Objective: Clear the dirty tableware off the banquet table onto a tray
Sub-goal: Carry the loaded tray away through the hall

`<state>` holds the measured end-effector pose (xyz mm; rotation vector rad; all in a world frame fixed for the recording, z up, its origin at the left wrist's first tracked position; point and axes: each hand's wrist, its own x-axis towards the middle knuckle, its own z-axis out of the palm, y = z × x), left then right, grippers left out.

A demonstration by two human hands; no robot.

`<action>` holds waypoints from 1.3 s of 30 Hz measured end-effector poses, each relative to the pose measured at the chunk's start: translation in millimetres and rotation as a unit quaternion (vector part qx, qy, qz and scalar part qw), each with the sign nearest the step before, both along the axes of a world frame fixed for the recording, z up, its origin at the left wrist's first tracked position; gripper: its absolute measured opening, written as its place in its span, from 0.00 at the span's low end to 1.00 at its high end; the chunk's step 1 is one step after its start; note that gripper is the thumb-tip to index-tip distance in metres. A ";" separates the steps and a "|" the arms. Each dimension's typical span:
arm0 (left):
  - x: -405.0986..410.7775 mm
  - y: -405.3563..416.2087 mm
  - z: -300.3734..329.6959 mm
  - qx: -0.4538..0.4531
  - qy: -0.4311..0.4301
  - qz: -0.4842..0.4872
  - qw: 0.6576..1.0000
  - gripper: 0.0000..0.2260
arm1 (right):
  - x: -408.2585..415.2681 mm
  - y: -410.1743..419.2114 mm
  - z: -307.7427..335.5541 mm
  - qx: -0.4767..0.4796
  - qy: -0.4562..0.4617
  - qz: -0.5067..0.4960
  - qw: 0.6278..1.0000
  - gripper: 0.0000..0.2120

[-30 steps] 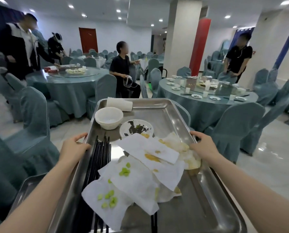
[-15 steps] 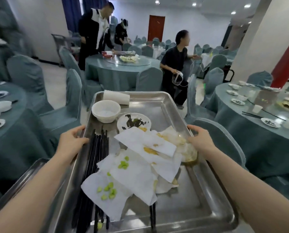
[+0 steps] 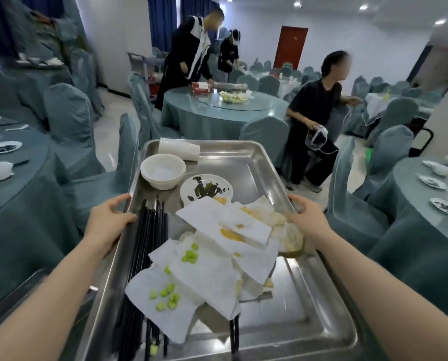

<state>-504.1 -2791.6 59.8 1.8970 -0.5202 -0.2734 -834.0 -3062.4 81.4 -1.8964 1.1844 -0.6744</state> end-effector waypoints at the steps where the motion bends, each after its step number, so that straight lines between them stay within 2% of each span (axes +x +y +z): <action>1: 7.5 -16.4 -1.5 0.003 -0.002 0.009 1.000 0.25 | 12.2 -20.3 -0.7 -0.004 -0.003 0.014 1.000 0.26; 6: 41.0 -87.4 -12.7 0.012 -0.012 0.084 0.996 0.25 | 80.4 -119.4 -11.1 -0.074 0.026 0.087 0.993 0.23; 8: 54.9 -110.9 -14.6 0.017 -0.023 0.111 0.993 0.25 | 112.9 -158.8 -15.4 -0.085 0.042 0.105 0.990 0.24; 16: 151.9 -207.0 -18.2 0.072 -0.032 0.137 0.987 0.25 | 264.4 -282.5 -25.3 -0.101 0.055 0.175 0.978 0.21; 21: 227.7 -275.0 -24.6 0.100 -0.028 0.131 0.986 0.27 | 349.5 -353.2 -26.3 -0.091 0.033 0.157 0.983 0.21; 28: 336.8 -388.0 1.8 0.102 -0.045 0.146 0.983 0.27 | 469.4 -475.2 -13.6 -0.049 0.004 0.133 0.990 0.18; 32: 401.4 -460.2 1.3 0.108 -0.068 0.160 0.979 0.28 | 551.0 -553.7 -15.5 -0.051 -0.016 0.157 0.986 0.18; 39: 504.6 -543.5 -2.7 0.110 -0.046 0.231 0.966 0.28 | 708.7 -663.4 2.4 -0.093 -0.009 0.231 0.968 0.16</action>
